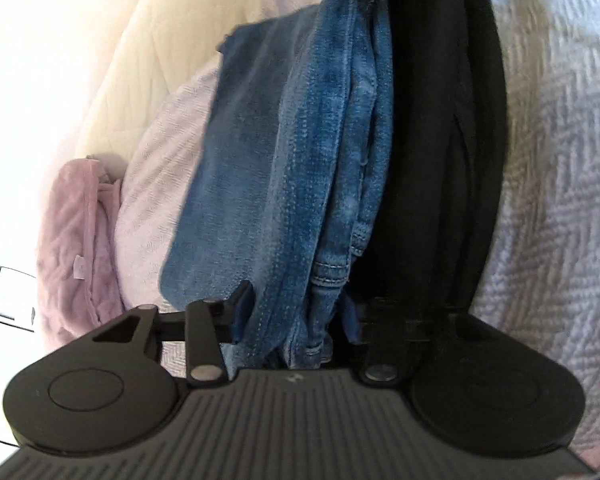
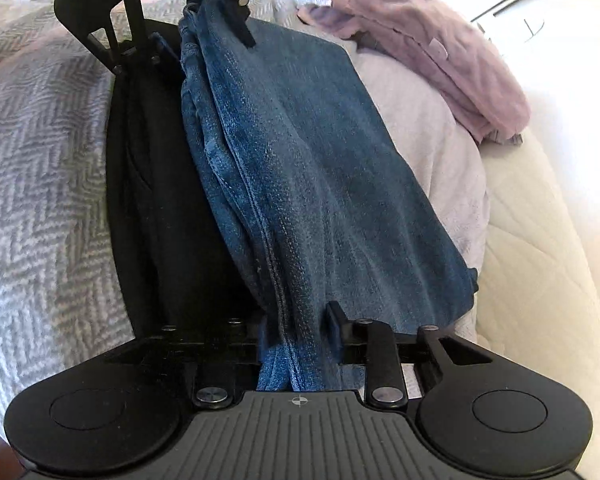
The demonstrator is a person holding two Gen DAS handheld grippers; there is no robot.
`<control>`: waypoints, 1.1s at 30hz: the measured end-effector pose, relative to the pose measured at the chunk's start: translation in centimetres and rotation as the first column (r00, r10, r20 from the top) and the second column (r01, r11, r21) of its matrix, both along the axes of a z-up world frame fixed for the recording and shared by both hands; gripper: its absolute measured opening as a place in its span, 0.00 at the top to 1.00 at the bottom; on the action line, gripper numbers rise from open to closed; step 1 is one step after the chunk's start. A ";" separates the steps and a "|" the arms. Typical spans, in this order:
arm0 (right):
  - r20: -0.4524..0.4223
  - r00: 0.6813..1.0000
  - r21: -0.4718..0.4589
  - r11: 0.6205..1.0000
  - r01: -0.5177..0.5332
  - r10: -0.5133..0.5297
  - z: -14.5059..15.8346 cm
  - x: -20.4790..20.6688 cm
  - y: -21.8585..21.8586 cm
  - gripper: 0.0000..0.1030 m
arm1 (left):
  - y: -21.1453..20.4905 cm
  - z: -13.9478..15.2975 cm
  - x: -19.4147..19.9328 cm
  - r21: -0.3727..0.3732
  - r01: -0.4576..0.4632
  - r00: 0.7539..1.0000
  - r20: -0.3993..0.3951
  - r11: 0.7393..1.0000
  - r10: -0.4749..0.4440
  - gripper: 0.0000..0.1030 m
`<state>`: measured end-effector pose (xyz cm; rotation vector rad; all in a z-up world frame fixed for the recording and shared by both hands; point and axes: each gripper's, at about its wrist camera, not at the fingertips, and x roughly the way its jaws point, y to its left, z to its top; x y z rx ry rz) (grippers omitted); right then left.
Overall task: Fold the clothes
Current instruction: 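Lower the jeans onto the folded black garment and open both grippers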
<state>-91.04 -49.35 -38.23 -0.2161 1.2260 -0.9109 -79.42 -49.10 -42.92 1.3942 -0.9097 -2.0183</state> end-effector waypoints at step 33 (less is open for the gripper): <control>0.043 0.979 0.100 0.976 0.195 -0.200 4.9 1.4 7.0 0.70 | 7.3 4.8 11.9 0.105 -0.115 0.991 -0.049 0.988 0.121 0.58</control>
